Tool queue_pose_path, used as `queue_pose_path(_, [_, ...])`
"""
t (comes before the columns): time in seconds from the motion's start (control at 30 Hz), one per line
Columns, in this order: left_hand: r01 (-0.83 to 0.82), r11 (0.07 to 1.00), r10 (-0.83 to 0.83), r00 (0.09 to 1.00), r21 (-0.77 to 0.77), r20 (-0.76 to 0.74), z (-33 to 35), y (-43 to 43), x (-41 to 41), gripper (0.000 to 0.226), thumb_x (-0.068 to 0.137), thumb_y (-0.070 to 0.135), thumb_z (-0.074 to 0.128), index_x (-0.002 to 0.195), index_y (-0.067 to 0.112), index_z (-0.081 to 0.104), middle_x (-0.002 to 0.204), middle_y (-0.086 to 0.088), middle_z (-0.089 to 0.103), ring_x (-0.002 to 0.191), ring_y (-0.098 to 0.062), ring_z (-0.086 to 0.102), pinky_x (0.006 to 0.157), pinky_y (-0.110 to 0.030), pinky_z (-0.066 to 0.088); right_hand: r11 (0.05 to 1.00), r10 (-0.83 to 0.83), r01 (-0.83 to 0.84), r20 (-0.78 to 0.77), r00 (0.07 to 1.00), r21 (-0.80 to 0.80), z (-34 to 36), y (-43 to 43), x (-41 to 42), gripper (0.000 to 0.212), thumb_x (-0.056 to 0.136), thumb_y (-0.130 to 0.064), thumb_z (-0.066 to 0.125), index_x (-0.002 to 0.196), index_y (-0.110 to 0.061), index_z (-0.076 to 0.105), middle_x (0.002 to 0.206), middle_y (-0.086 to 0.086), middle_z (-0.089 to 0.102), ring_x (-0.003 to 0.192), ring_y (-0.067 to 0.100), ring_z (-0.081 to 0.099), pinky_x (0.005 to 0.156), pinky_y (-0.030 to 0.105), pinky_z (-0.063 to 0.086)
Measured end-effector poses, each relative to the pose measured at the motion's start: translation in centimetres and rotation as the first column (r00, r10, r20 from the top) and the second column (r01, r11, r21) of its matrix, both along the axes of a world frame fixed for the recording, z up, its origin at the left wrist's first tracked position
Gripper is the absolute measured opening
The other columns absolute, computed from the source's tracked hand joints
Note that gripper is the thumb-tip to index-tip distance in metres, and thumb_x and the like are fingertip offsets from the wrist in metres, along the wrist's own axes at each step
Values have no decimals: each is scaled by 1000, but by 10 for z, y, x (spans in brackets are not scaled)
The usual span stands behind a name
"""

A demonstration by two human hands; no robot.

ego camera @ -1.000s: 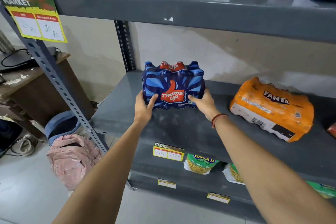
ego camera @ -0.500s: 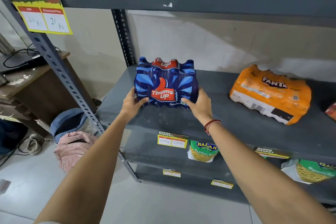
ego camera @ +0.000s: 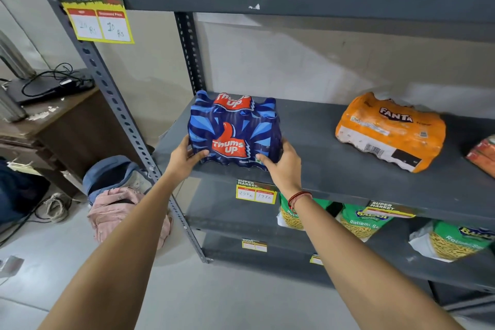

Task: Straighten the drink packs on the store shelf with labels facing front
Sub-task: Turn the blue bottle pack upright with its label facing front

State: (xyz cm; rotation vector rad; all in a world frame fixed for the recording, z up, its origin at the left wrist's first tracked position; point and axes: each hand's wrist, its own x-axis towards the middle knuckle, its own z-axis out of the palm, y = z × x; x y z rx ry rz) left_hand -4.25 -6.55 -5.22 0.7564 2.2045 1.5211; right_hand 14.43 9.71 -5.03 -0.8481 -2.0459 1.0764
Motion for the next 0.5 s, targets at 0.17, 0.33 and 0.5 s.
queue_pose_path(0.17, [8,1000,-8,1000,6,-6,-1,-10,5,60,86,19,63,138,13,34,140,-5,47,113,-17,52,90,-27,44,1000,7,-7,2,1000,12,1,-11,6,57,75,-36,75,119,-10,51,120,9,62,108,24,61,85,37,55])
queue_pose_path(0.33, [-10,1000,10,1000,5,-17,-3,-12,8,59,87,21,62,139,15,34,133,3,47,109,-13,51,87,-25,44,1000,29,-29,18,999,9,2,-10,6,57,75,-35,75,119,-9,50,121,9,62,109,25,61,85,37,55])
queue_pose_path(0.5, [15,999,-17,999,-50,-51,-1,-7,1,57,87,25,62,137,15,35,126,7,48,109,-12,50,89,-26,43,1000,10,-11,16,1000,29,0,-11,6,57,75,-37,75,117,-9,50,120,9,62,108,24,60,84,37,55])
